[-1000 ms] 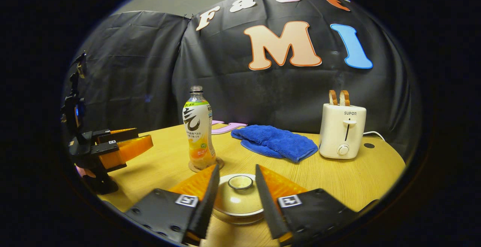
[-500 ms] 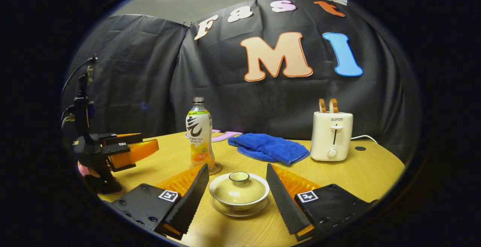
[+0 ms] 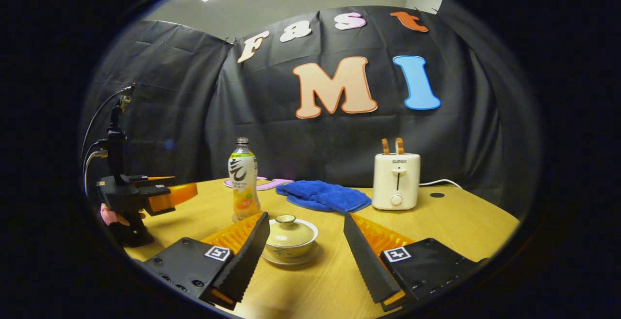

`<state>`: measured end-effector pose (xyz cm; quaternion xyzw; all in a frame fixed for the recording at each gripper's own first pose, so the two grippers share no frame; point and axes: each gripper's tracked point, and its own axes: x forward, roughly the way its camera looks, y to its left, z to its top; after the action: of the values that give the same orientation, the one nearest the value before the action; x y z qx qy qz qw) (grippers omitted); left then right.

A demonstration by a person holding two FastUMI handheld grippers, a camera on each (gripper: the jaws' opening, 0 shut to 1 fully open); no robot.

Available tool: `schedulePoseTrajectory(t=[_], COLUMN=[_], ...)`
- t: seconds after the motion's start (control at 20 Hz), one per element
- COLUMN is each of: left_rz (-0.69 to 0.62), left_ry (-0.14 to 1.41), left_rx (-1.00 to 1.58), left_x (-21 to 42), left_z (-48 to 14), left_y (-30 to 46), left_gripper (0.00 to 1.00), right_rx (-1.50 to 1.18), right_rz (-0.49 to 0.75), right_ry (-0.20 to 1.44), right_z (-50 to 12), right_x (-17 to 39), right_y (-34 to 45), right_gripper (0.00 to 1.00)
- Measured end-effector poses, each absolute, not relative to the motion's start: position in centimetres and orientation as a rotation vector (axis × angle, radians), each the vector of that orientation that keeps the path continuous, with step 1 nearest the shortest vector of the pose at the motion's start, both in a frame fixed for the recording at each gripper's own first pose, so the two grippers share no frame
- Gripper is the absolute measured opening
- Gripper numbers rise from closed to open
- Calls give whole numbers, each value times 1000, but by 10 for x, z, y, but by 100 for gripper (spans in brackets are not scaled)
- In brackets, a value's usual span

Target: Open the teacup lid with one hand, grasp the water bottle and pour water into the teacup with the other hand; after pouring, place the water bottle on the coaster and then close the teacup lid.

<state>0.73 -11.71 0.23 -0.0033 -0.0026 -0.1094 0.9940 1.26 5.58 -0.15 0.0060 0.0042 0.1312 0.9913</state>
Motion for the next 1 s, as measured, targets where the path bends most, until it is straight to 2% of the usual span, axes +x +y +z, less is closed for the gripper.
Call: schedulePoseTrajectory(t=[0.05, 0.1, 0.15, 0.2, 0.25, 0.3, 0.35, 0.5, 0.6, 0.7, 0.75, 1.0], left_rz=[-204, -185, -166, -147, -132, -124, -122, -123, -122, -121, -121, -124], left_ry=[-4, -3, -4, -4, -4, -3, -3, -1, -1, -1, -1, -1], left_rx=[-6, -6, -6, -5, -4, -4, -4, -5, -5, -6, -6, -7], left_x=[7, 6, 6, 5, 4, 3, 3, 2, 2, 2, 1, 1], left_z=[2, 2, 2, 2, 2, 1, 2, 2, 1, 1, 1, 1], left_y=[-114, -109, -105, -102, -98, -98, -98, -98, -98, -98, -98, -99], left_gripper=[98, 98, 98, 97, 96, 95, 96, 95, 95, 95, 95, 95], right_rx=[11, 11, 10, 8, 8, 6, 5, 1, -1, -1, -2, -3], right_rz=[239, 219, 196, 166, 136, 103, 66, -35, -61, -76, -86, -104], right_ry=[7, 7, 5, 5, 1, 2, -1, -6, -7, -8, -8, -10], right_z=[-1, -1, 0, 0, 1, 2, 1, 3, 2, 2, 2, 3], right_x=[11, 10, 9, 9, 8, 7, 6, 3, 2, 2, 1, 1], right_y=[48, 41, 33, 25, 16, 8, -1, -21, -24, -27, -29, -31], right_gripper=[93, 97, 97, 93, 100, 94, 97, 97, 100, 97, 100, 98])
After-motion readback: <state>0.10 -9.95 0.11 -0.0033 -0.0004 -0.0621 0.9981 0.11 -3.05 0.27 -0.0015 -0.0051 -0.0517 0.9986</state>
